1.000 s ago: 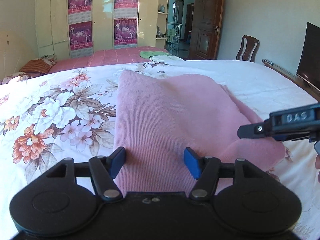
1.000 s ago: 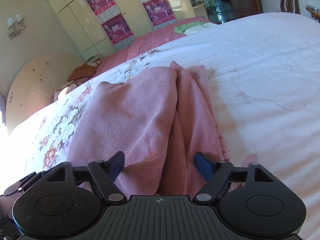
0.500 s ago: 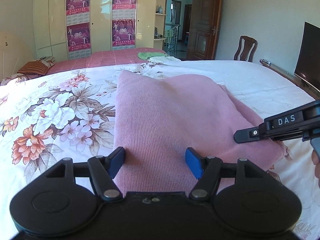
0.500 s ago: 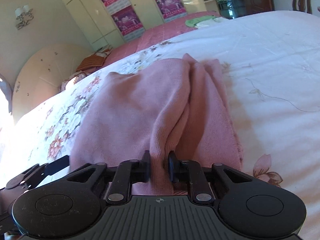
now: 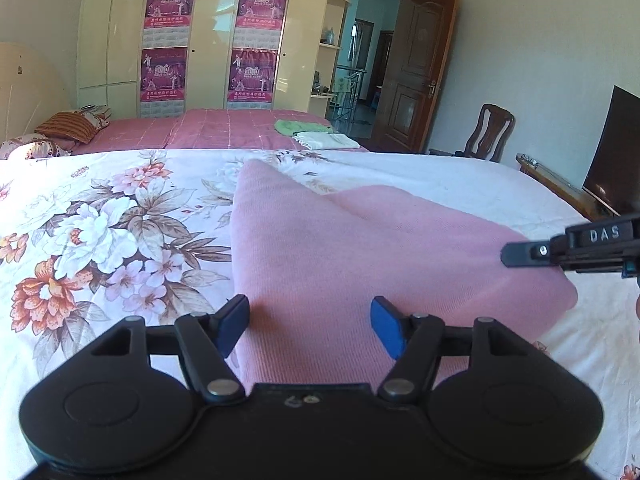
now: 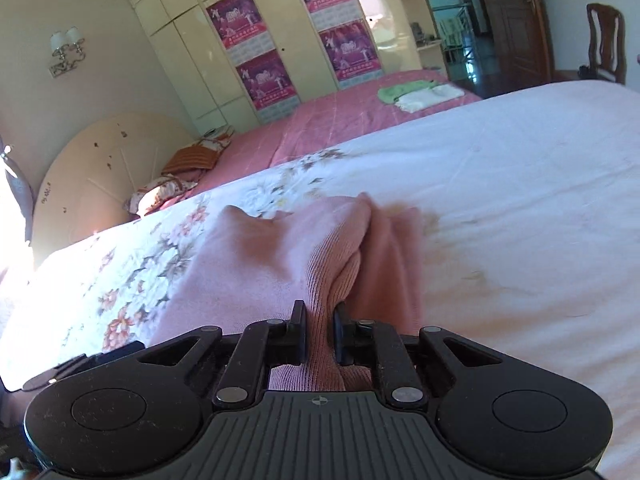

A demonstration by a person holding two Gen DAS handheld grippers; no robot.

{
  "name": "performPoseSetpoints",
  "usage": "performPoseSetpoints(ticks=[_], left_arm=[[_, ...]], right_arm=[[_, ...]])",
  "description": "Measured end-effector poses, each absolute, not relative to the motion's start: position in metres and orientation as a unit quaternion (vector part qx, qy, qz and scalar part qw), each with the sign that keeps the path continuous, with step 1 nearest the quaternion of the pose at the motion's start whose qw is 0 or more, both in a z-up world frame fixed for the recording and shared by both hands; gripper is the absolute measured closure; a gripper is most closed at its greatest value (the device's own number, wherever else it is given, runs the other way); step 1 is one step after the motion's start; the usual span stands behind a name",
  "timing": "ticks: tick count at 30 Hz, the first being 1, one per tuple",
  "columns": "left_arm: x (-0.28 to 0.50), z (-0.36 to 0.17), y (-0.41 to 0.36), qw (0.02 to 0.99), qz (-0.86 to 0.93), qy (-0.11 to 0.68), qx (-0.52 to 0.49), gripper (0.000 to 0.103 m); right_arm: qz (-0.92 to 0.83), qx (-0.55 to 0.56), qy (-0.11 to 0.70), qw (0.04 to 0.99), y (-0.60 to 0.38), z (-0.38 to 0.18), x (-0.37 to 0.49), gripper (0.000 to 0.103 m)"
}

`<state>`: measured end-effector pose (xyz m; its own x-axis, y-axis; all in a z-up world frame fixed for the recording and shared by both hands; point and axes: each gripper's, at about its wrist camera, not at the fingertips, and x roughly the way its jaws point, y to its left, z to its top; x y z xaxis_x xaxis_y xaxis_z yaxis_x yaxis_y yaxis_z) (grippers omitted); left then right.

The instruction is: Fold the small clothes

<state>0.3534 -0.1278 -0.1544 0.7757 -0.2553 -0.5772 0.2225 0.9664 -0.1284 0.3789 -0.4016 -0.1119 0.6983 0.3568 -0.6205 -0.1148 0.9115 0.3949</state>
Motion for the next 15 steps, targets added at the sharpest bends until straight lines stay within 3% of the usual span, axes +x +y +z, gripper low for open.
performPoseSetpoints(ticks=[1,3,7,13,15], left_arm=[[0.354,-0.159,-0.131,0.941,-0.122,0.315,-0.020,0.036],[0.354,-0.170,-0.136,0.939,-0.106,0.326,0.004,0.036],[0.354,-0.174,-0.132,0.939,-0.107,0.328,0.013,0.036],[0.356,-0.164,-0.125,0.935,-0.114,0.336,-0.002,0.037],[0.359,-0.158,-0.122,0.937,-0.114,0.330,-0.011,0.037]], right_arm=[[0.122,0.163,0.374,0.905,-0.404,-0.119,0.376,0.091],[0.092,0.137,0.398,0.903,-0.404,-0.140,0.372,0.103],[0.071,0.182,0.426,0.883,-0.420,-0.168,0.363,0.103],[0.080,0.213,0.379,0.897,-0.433,-0.134,0.374,0.102],[0.093,0.213,0.379,0.896,-0.427,-0.129,0.386,0.097]])
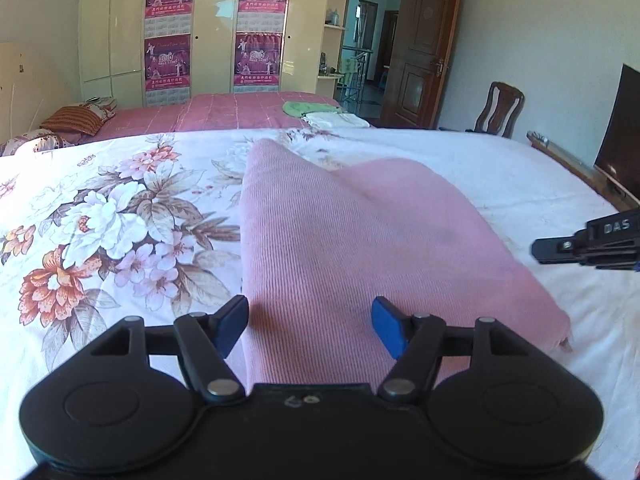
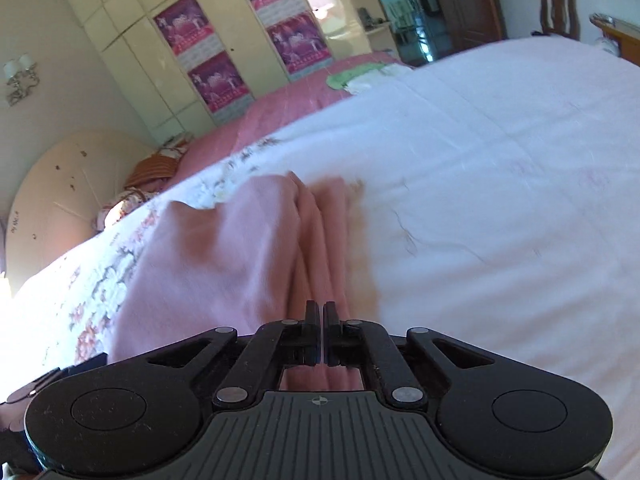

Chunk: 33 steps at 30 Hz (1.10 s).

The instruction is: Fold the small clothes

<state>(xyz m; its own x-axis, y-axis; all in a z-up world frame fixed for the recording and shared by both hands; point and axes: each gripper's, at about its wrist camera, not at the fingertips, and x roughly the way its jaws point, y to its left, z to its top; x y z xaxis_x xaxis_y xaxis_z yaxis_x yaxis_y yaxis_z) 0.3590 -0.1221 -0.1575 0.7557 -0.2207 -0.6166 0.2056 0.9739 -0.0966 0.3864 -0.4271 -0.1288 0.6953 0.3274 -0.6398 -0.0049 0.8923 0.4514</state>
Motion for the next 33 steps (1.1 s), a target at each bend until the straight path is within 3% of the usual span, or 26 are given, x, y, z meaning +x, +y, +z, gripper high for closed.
performPoseSetpoints(ticks=[1,2,3,6,7,8,17,18,19,26,30,33], left_arm=[[0.361,-0.154,-0.121,0.939,-0.112,0.325,-0.012,0.037],[0.364,-0.150,-0.121,0.941,-0.110,0.320,-0.013,0.037],[0.368,-0.146,-0.120,0.943,-0.109,0.315,-0.015,0.037],[0.385,-0.141,-0.115,0.945,-0.101,0.311,-0.018,0.037],[0.391,-0.142,-0.113,0.945,-0.097,0.312,-0.020,0.037],[0.397,-0.142,-0.111,0.945,-0.093,0.312,-0.022,0.037],[0.444,-0.161,-0.110,0.938,-0.085,0.335,-0.035,0.037],[0.447,-0.164,-0.112,0.936,-0.086,0.340,-0.034,0.037],[0.448,-0.167,-0.114,0.935,-0.088,0.343,-0.034,0.038],[0.441,-0.158,-0.124,0.943,-0.105,0.314,-0.028,0.035],[0.449,-0.174,-0.133,0.932,-0.107,0.345,-0.022,0.034],[0.447,-0.174,-0.130,0.933,-0.104,0.345,-0.028,0.034]], right_arm=[[0.098,0.216,0.382,0.893,-0.424,-0.129,0.393,0.078],[0.100,0.219,0.382,0.892,-0.422,-0.130,0.399,0.046],[0.100,0.219,0.379,0.894,-0.420,-0.131,0.404,0.037],[0.102,0.209,0.375,0.897,-0.411,-0.131,0.422,0.042],[0.104,0.206,0.376,0.897,-0.409,-0.132,0.430,0.056],[0.107,0.205,0.379,0.896,-0.407,-0.134,0.439,0.062],[0.119,0.217,0.409,0.878,-0.404,-0.163,0.496,0.065],[0.123,0.213,0.406,0.880,-0.401,-0.163,0.496,0.072],[0.128,0.203,0.404,0.883,-0.397,-0.162,0.495,0.088],[0.094,0.145,0.320,0.932,-0.399,-0.134,0.466,0.094],[0.079,0.137,0.394,0.906,-0.402,-0.171,0.484,0.093],[0.068,0.148,0.377,0.912,-0.405,-0.160,0.483,0.091]])
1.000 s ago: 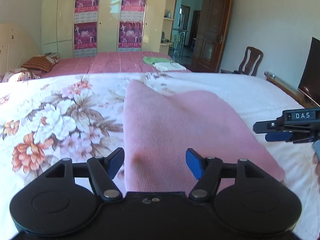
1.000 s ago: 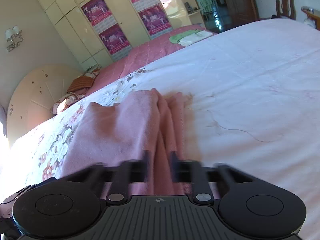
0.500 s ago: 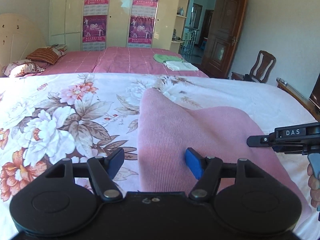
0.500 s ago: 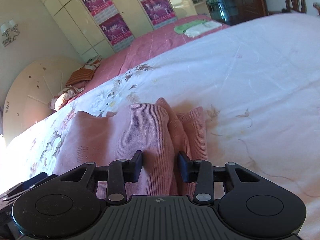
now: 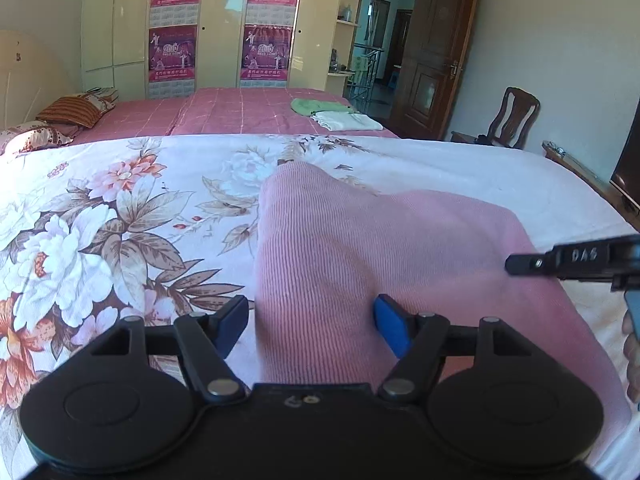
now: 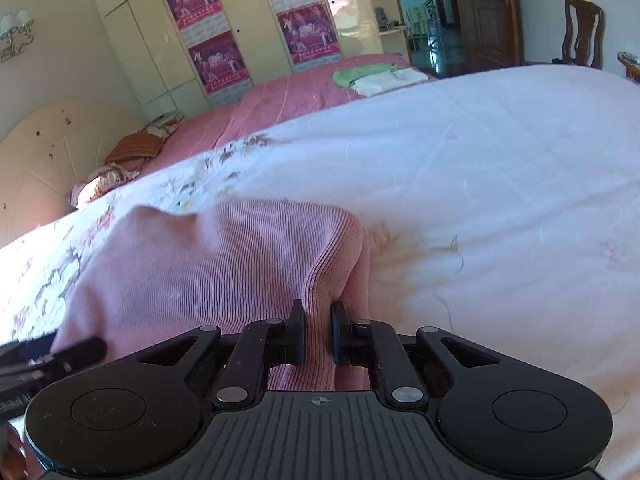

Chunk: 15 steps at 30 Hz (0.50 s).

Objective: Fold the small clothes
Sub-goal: 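Open the right tool and smooth the folded bundle with both tools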

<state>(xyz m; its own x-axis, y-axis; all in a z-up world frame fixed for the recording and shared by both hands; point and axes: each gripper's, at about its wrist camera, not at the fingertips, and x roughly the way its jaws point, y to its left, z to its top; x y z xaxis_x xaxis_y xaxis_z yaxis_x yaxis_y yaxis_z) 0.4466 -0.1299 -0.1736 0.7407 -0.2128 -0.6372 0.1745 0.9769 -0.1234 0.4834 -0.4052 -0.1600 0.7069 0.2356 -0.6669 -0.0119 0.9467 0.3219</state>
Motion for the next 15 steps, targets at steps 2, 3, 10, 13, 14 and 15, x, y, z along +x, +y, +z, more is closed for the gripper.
performPoseSetpoints(ticks=[2,3,10,13,14,15], left_arm=[[0.444,-0.164,-0.125,0.934,-0.107,0.338,-0.038,0.037],[0.442,-0.158,-0.124,0.937,-0.108,0.331,-0.040,0.037],[0.467,-0.139,-0.137,0.939,-0.133,0.314,-0.034,0.037],[0.490,-0.150,-0.145,0.931,-0.138,0.337,-0.041,0.037],[0.496,-0.154,-0.146,0.930,-0.135,0.341,-0.040,0.037],[0.502,-0.158,-0.148,0.928,-0.132,0.346,-0.039,0.037]], right_arm=[[0.061,0.149,0.360,0.919,-0.409,-0.148,0.480,0.088],[0.059,0.147,0.350,0.923,-0.410,-0.141,0.478,0.088],[0.082,0.116,0.334,0.932,-0.375,-0.121,0.501,0.088],[0.075,0.112,0.349,0.927,-0.363,-0.134,0.514,0.088],[0.071,0.113,0.355,0.925,-0.361,-0.139,0.519,0.088],[0.063,0.107,0.359,0.925,-0.362,-0.146,0.523,0.088]])
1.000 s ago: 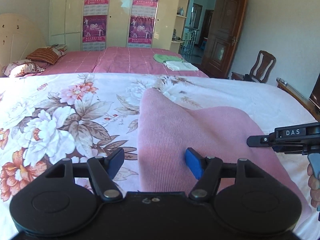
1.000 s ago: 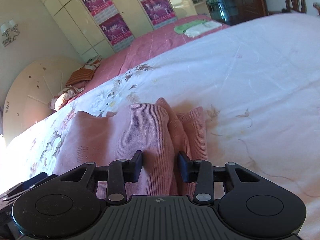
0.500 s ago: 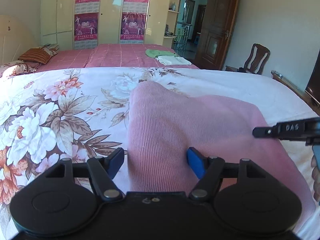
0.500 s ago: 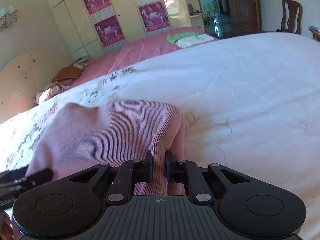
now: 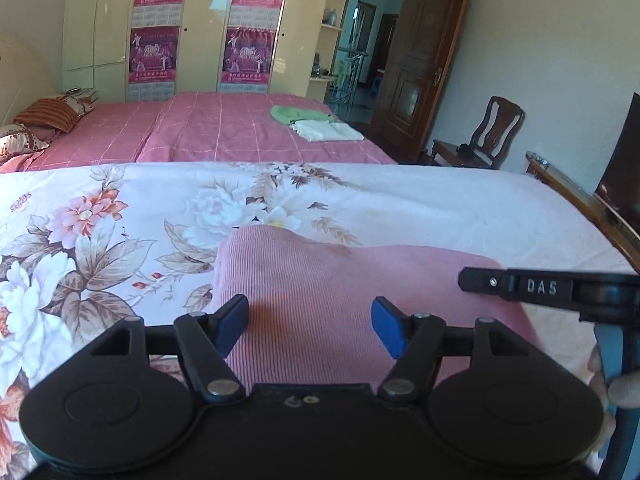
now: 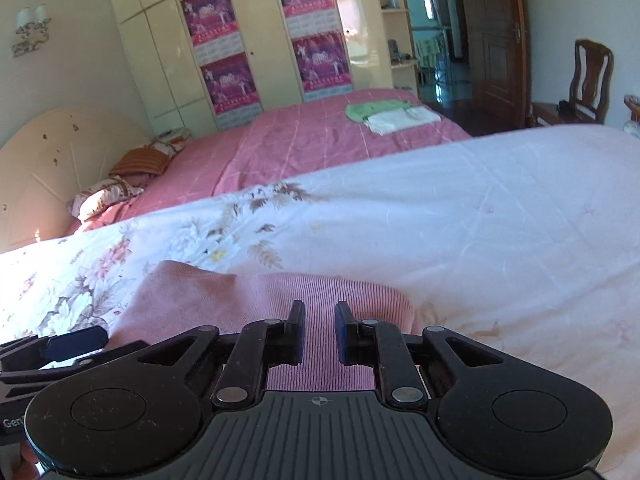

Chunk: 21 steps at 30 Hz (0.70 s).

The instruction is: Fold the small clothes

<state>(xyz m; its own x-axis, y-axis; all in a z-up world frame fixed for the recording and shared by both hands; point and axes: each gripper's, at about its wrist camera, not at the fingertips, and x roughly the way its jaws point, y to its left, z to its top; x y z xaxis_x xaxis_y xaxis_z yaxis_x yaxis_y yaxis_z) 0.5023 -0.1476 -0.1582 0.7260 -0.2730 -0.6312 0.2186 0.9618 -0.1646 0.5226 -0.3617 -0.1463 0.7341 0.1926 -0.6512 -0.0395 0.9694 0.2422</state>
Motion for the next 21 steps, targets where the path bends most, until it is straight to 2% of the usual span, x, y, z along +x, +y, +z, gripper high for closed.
performPoseSetpoints(ticks=[6,10,21], left_arm=[[0.524,-0.176,-0.148,0.915,-0.130,0.375,-0.073,0.037],[0.523,-0.178,-0.153,0.918,-0.122,0.372,-0.058,0.037],[0.485,-0.153,-0.150,0.927,-0.119,0.354,-0.035,0.036]], right_arm=[[0.010,0.058,0.362,0.930,-0.369,-0.180,0.533,0.088],[0.002,-0.005,0.350,0.937,-0.353,-0.186,0.533,0.088],[0.068,0.067,0.333,0.938,-0.358,-0.134,0.486,0.088]])
